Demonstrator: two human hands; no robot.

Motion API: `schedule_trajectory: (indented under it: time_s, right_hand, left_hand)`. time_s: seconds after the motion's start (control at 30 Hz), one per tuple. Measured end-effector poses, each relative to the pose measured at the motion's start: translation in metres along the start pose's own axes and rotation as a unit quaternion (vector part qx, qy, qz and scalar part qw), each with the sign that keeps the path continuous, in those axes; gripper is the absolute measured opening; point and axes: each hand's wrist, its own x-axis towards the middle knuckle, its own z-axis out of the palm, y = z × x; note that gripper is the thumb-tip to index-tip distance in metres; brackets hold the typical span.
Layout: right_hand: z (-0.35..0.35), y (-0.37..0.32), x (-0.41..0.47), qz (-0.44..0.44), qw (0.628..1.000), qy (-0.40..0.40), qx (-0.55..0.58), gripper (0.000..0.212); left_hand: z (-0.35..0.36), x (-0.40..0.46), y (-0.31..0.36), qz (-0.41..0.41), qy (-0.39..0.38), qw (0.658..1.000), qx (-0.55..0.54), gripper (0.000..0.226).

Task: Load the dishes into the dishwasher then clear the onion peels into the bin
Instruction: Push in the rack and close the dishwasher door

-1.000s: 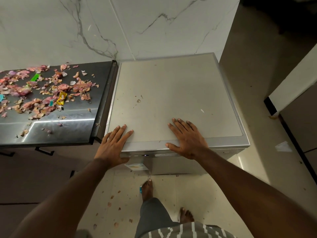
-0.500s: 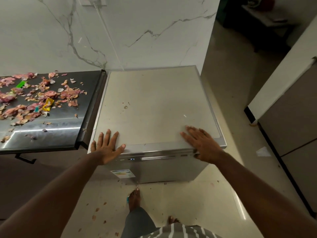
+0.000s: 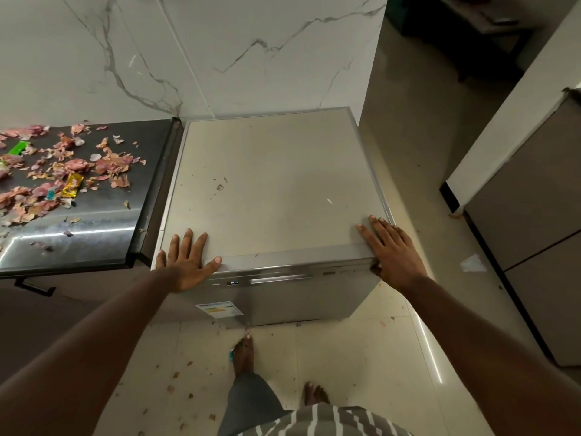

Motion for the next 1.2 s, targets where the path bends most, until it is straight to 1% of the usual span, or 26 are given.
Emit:
schedule_trajectory:
  time_s: [0.17, 0.3, 0.6, 0.77, 1.03, 1.2]
  right_hand:
    - [0.004, -0.002, -0.004, 0.004, 0.999, 0.040, -0.010, 0.121]
    - [0.009, 0.001, -0.008, 0.000, 0.999, 0.033, -0.021, 0.117]
    - [0.013, 0.004, -0.011, -0.022, 0.996, 0.045, -0.068, 0.098]
    - [0.014, 0.000, -0.014, -0.001, 0.997, 0.042, -0.066, 0.099]
    - [0.016, -0.022, -0.017, 0.050, 0.995, 0.049, -0.072, 0.093]
    - [0.016, -0.025, -0.016, 0.060, 0.994, 0.052, -0.076, 0.098]
  left_hand:
    - [-0.001, 0.001, 0.002, 0.002, -0.003, 1.000, 0.000, 0.094]
    - [0.000, 0.000, 0.000, 0.003, -0.005, 1.000, -0.001, 0.094]
    - [0.000, -0.001, 0.001, -0.003, -0.007, 1.000, -0.008, 0.094]
    - [0.001, -0.003, 0.004, -0.002, -0.002, 1.000, -0.013, 0.094]
    - [0.004, -0.004, 0.002, 0.003, 0.007, 1.000, -0.007, 0.095]
    - [0.003, -0.003, 0.002, 0.011, 0.017, 1.000, -0.012, 0.097]
